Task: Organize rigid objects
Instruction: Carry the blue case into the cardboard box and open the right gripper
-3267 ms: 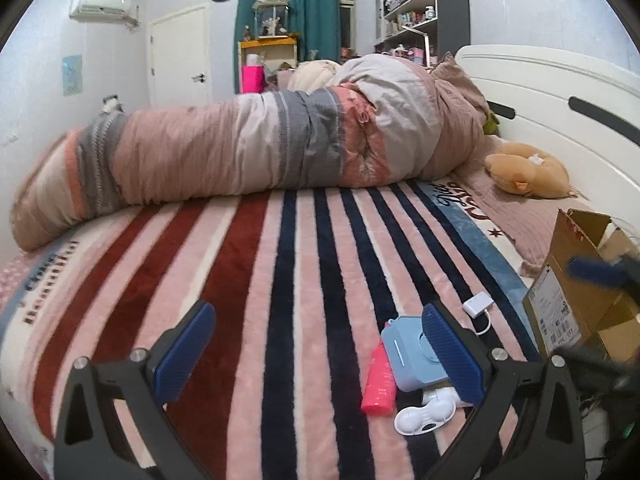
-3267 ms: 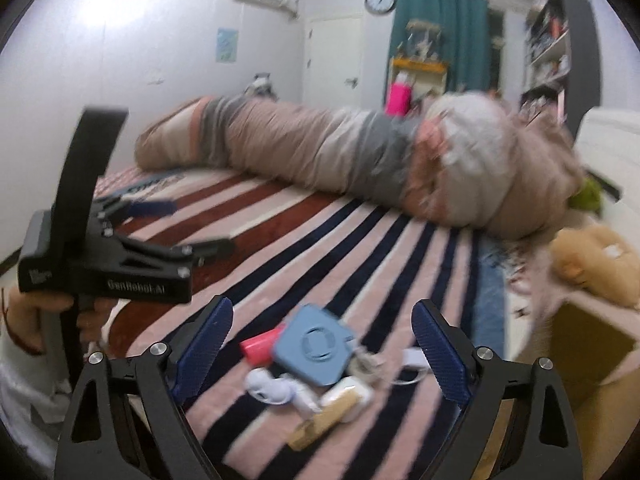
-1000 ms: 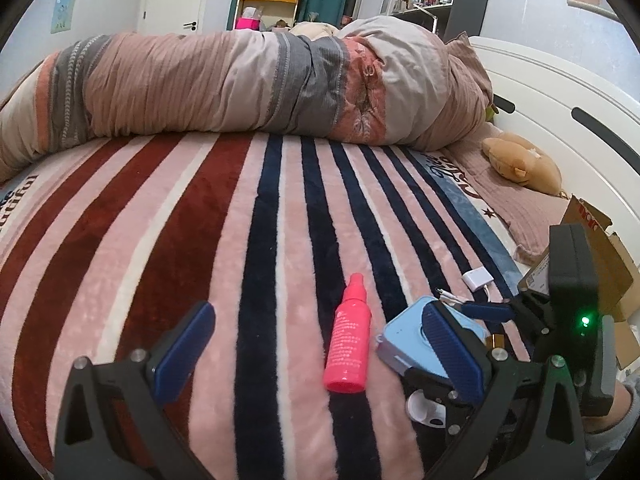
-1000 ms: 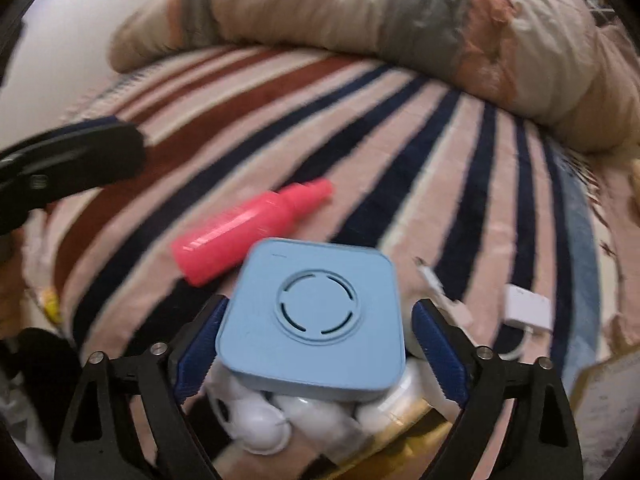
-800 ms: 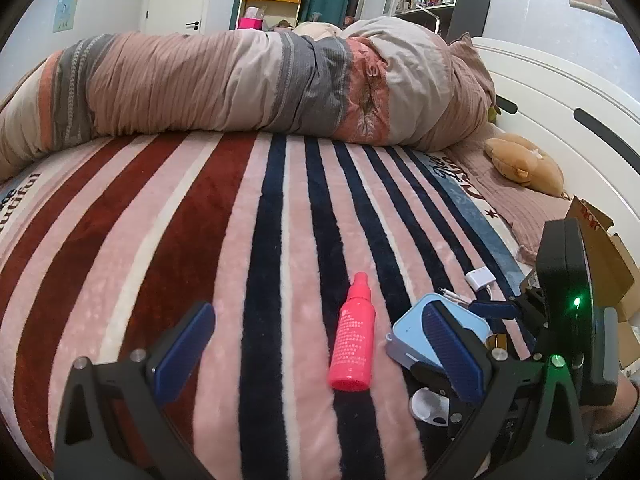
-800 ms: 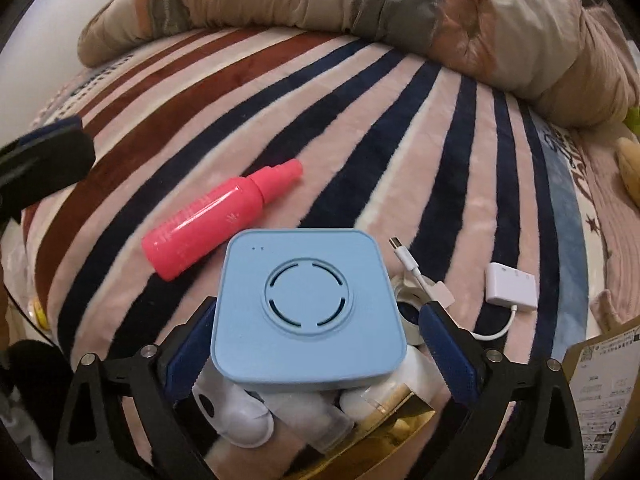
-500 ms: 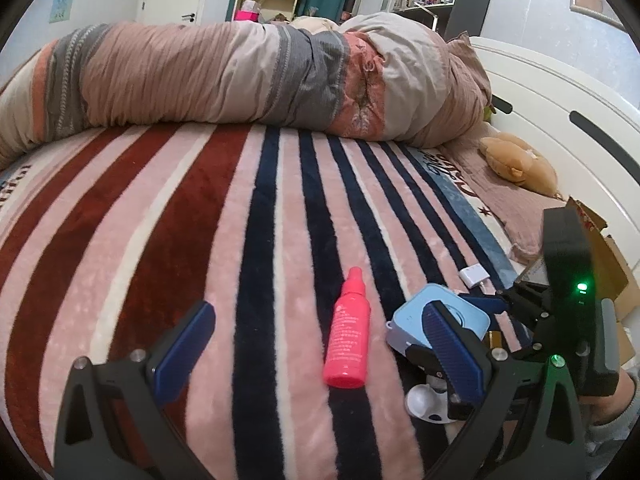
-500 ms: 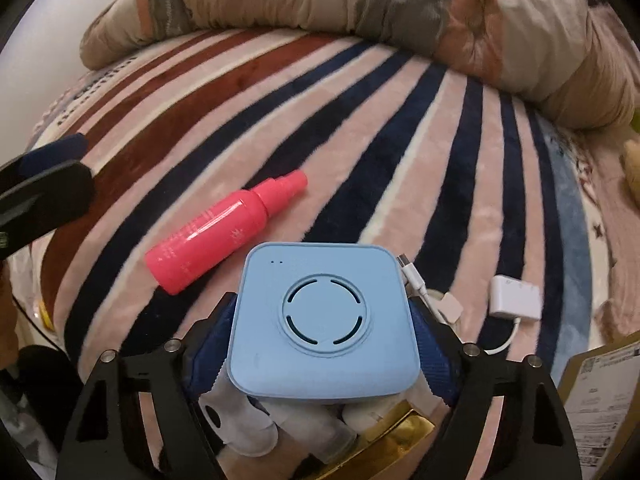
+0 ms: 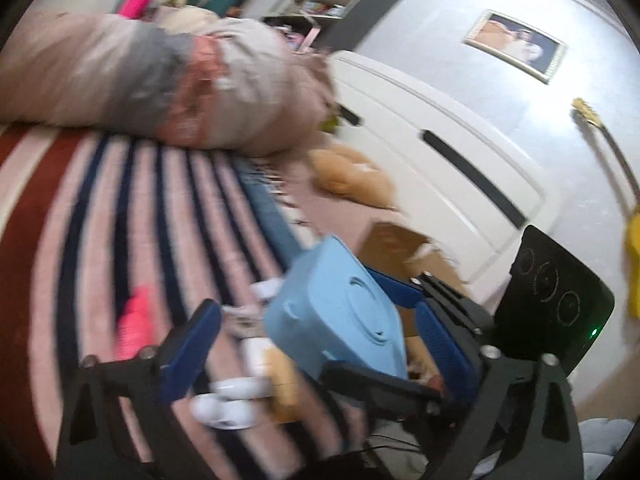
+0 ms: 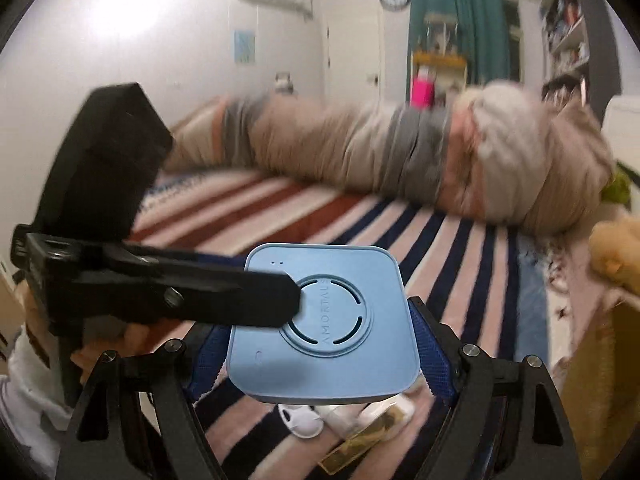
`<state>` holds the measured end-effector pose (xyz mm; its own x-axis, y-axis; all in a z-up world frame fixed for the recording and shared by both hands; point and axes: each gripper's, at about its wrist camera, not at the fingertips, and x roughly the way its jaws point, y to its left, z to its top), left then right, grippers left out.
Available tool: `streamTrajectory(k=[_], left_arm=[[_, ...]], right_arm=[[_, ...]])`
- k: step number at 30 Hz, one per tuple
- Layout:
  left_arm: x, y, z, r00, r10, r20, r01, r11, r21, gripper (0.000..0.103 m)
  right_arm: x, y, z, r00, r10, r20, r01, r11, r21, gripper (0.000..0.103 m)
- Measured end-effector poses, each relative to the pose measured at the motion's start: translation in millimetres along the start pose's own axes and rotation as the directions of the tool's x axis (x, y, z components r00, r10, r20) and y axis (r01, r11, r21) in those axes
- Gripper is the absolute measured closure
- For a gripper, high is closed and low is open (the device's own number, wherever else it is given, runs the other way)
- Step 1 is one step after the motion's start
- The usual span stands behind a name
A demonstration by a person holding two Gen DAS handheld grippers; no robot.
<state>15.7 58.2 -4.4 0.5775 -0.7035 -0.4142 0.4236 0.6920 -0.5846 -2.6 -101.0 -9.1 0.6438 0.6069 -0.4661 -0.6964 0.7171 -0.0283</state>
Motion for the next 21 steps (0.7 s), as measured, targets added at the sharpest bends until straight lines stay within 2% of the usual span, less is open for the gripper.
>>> streamTrajectory(k=[2, 5, 6, 9, 13, 17, 21], left_arm=[[9.5, -27.4, 9.5, 0.999, -0.028, -0.018, 0.029, 0.999, 0.033, 0.036], [24.3, -67.1, 21.9, 0.999, -0.029, -0.031, 0.032, 0.995, 0.095, 0.052], [30.4, -78.8, 24.5, 0.999, -0.015, -0.038, 0.019, 0.993, 0.117, 0.054], [55.9, -115.3, 30.8, 0.997, 0.005, -0.076, 0.009, 0.983, 0.184, 0.056], [100.1, -160.1, 31.1, 0.989, 0.035, -0.147, 0.004, 0.966, 0.257, 0.06], [156.3, -196.4, 27.5, 0.967, 0.103, -0.233, -0.013, 0.933, 0.36, 0.064], [196.5, -205.0, 17.2, 0.939, 0.16, -0.306, -0.029, 0.919, 0.393, 0.065]], right_arm=[[-21.3, -8.8, 3.2, 0.999, -0.008, 0.052, 0.008, 1.0, 0.004, 0.024], [-50.5, -28.7, 2.9, 0.994, -0.048, 0.1, 0.046, 0.998, 0.031, 0.024], [-59.8, -36.4, 1.5, 0.992, -0.058, 0.115, 0.053, 0.998, 0.045, 0.024], [-86.3, -63.2, -4.8, 0.988, -0.077, 0.131, 0.065, 0.993, 0.097, 0.024], [-115.9, -102.5, -19.9, 0.988, -0.108, 0.108, 0.088, 0.98, 0.177, 0.024], [-130.7, -137.3, -42.5, 0.983, -0.185, 0.008, 0.179, 0.962, 0.208, 0.024], [-130.8, -169.2, -60.8, 0.982, -0.164, -0.095, 0.183, 0.951, 0.25, 0.024]])
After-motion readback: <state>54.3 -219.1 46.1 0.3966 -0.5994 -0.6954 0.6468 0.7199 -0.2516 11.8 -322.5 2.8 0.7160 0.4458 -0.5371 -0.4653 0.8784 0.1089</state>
